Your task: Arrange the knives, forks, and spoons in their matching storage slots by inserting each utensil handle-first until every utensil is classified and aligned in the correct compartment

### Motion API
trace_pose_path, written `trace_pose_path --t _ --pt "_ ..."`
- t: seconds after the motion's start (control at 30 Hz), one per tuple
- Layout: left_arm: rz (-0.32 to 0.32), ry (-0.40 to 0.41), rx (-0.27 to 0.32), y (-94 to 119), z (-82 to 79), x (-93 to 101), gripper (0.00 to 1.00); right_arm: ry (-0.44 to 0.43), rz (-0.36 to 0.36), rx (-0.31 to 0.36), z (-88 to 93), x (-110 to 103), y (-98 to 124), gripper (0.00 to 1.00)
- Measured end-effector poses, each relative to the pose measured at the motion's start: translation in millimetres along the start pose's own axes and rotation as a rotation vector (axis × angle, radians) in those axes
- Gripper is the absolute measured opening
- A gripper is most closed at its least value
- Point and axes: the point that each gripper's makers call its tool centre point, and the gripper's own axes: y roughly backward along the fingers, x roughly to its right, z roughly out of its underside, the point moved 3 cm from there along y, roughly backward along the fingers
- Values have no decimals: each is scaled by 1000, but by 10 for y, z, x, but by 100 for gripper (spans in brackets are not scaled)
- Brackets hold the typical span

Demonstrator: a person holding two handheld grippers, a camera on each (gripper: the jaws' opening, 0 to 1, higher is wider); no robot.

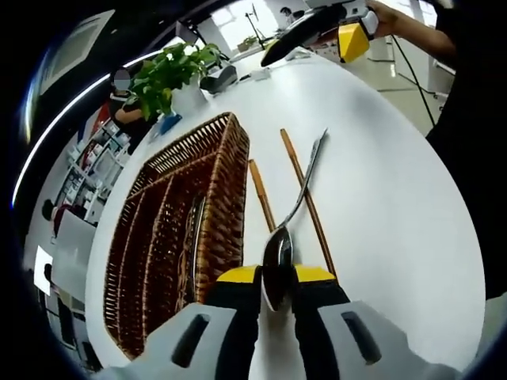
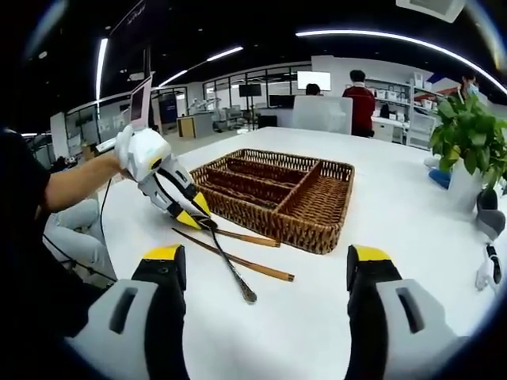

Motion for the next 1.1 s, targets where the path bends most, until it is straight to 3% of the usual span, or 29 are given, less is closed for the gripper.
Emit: trace_pose_path --t 0.3,0.73,1.1 --pt "-3 -12 -3 7 -30 -50 3 1 7 -9 28 11 -15 85" --pt "-21 -29 -6 39 -54 -103 2 3 14 -4 14 27 -11 84" --pt "16 61 45 176 -110 -100 1 -7 17 31 -75 10 16 85"
